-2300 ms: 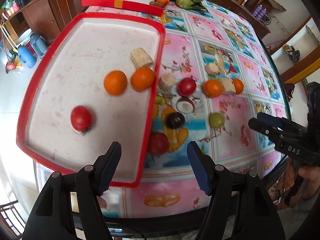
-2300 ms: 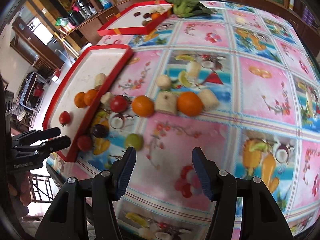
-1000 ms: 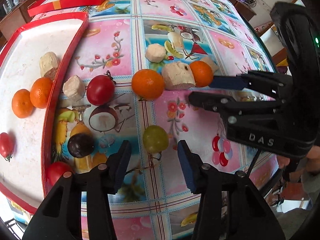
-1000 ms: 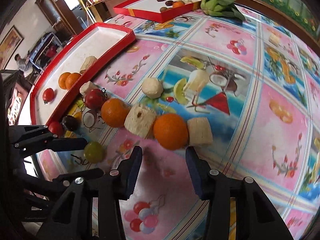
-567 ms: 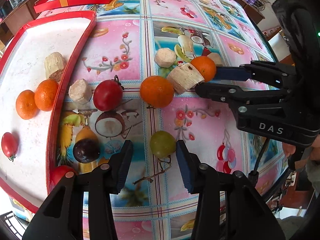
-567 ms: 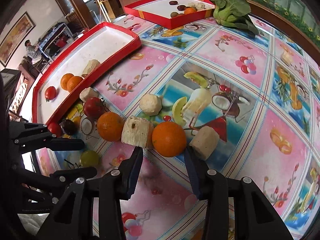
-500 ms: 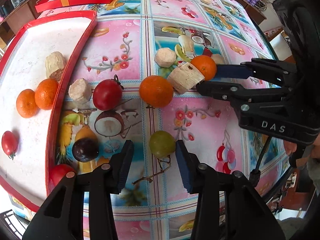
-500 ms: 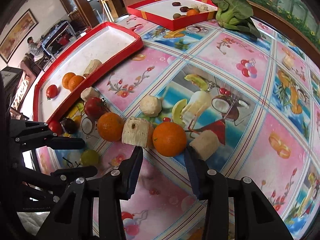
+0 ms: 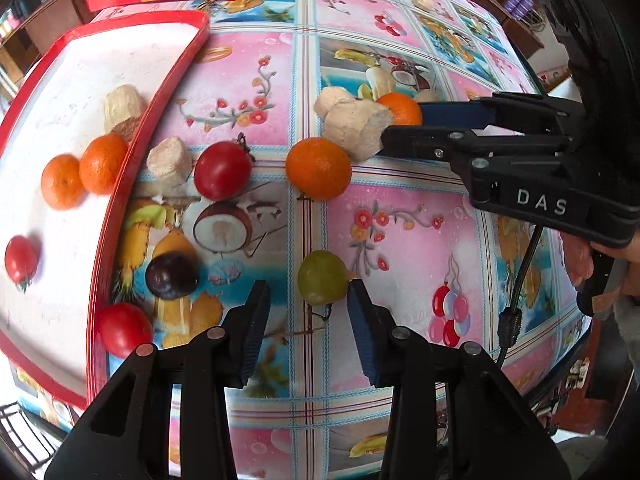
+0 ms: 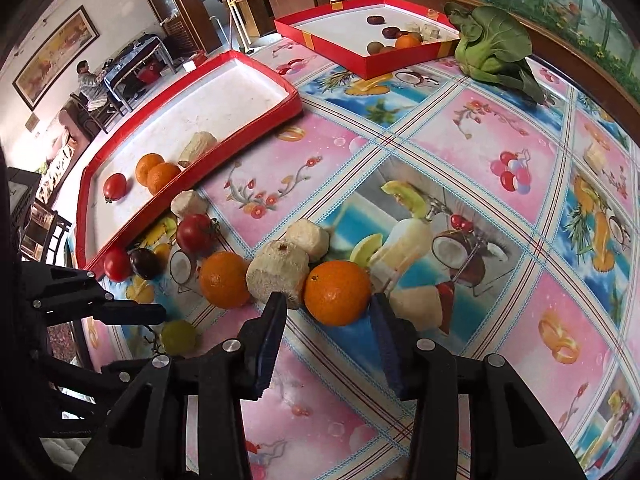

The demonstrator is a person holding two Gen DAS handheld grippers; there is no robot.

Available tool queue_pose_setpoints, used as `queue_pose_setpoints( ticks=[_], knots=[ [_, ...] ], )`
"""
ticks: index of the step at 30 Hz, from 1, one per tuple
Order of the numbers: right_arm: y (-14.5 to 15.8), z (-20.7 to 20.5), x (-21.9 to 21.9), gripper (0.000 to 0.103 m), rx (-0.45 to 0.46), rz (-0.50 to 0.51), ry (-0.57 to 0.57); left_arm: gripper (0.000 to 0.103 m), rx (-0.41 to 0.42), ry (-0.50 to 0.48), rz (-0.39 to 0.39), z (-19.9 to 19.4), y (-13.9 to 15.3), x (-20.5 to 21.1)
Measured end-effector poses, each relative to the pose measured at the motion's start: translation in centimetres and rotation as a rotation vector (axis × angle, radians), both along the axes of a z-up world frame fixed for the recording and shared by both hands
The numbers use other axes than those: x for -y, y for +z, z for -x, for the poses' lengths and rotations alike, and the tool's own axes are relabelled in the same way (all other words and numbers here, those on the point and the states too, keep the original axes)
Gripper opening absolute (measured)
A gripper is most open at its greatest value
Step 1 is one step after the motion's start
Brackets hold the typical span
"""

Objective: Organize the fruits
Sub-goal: 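Close the right tool on an orange while the left tool reaches a green fruit, then grip the green fruit with the left tool and carry both fruits over the white tray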

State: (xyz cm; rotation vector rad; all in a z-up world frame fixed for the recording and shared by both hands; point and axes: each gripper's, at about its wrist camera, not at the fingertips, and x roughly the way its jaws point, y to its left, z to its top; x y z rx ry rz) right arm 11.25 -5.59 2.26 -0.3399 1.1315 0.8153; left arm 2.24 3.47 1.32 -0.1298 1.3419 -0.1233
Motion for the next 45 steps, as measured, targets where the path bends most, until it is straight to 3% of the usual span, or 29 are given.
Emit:
queue_pose_setpoints(
  ticks=[2, 5, 7, 10, 13, 19, 26, 33, 45],
  knots=[
    [-0.2, 0.0, 0.4, 0.032, -0.012, -0.006, -0.025, 0.038, 0.005, -0.027, 0.003, -0.4, 0.0, 0.0],
    [-0.2, 0.2, 1.0, 0.031, -0.021, -0.006, -0.078, 0.036, 0.019, -0.058, 0.012, -0.5, 0.1, -0.2],
    [0.2, 0.5, 1.5, 0.031, -0.027, -0.016, -0.112, 0.028, 0.022, -0.075, 0.043, -0.4, 0.2, -0.5],
    [0.8, 1.3, 2.7, 0.03, -0.064, -0.044, -0.169, 0.024, 0.031, -0.105, 0.047, -0.3, 0.6, -0.7],
    [0.7, 3.3, 3.7, 0.03, -0.114, -0.036, -0.197, 0.024, 0.017, -0.127, 0.073, -0.3, 0.4, -1.1],
    [0.5, 4.9, 4.2, 0.03, -0.122, -0.019, -0.246, 0.027, -0.01, -0.148, 0.126, -1.0, -0.2, -1.1],
    [0.2, 4.5, 2.1, 0.033, -0.087, -0.002, -0.26, 0.026, 0.007, -0.203, 0.061, -1.6, 0.0, 0.6],
    [0.2, 4.1, 2.0, 0.031, -0.079, -0.015, -0.312, 0.023, 0.025, -0.183, 0.067, -1.2, 0.2, -0.1],
    [1.5, 5.6, 0.9, 0.03, -0.069, -0.019, -0.295, 0.023, 0.076, -0.115, 0.112, -0.6, 2.9, -3.7]
  ],
)
